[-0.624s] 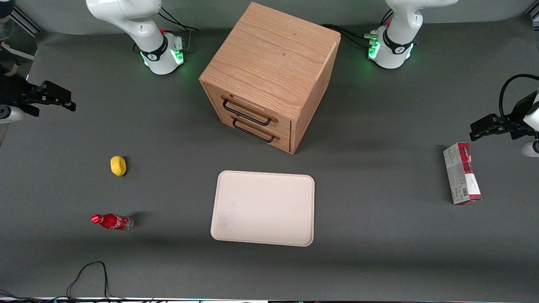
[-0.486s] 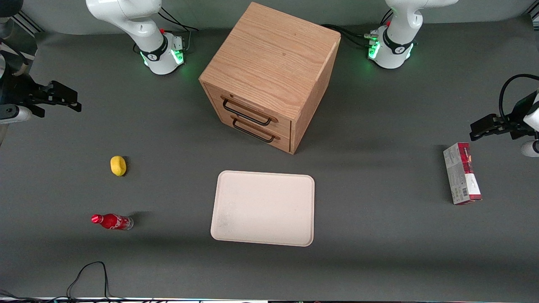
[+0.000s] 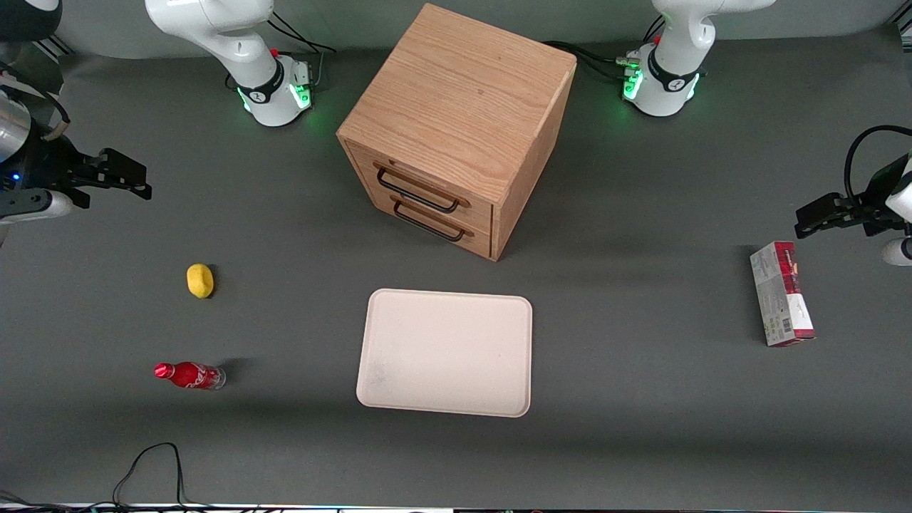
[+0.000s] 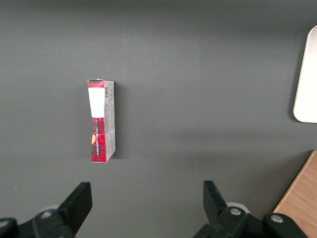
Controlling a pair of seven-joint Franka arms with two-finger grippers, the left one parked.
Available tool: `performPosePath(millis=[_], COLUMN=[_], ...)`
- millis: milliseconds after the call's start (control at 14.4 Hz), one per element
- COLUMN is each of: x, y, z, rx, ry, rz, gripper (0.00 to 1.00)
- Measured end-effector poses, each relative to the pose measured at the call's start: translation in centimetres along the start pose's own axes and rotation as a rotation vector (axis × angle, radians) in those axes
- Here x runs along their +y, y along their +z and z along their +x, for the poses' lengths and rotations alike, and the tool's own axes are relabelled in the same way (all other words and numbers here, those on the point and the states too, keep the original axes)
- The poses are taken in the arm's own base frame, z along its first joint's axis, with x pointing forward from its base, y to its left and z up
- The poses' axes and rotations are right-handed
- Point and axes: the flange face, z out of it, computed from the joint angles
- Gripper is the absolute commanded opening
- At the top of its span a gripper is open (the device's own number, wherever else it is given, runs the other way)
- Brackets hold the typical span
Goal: Place coke bottle on tray
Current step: 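Move the right gripper toward the red Coca-Cola bottle lying on the table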
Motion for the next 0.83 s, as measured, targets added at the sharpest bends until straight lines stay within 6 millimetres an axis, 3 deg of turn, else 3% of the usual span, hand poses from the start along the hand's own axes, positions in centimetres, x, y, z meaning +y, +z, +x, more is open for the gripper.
performPosePath(millis=[277,832], x=[0.2,2.5], y=[0.9,1.0], z=[0.5,0.1], rx=[-0.016,-0.039], ry=[0.010,0.053], rz=[0.005,0.010], gripper=[1.00,1.00])
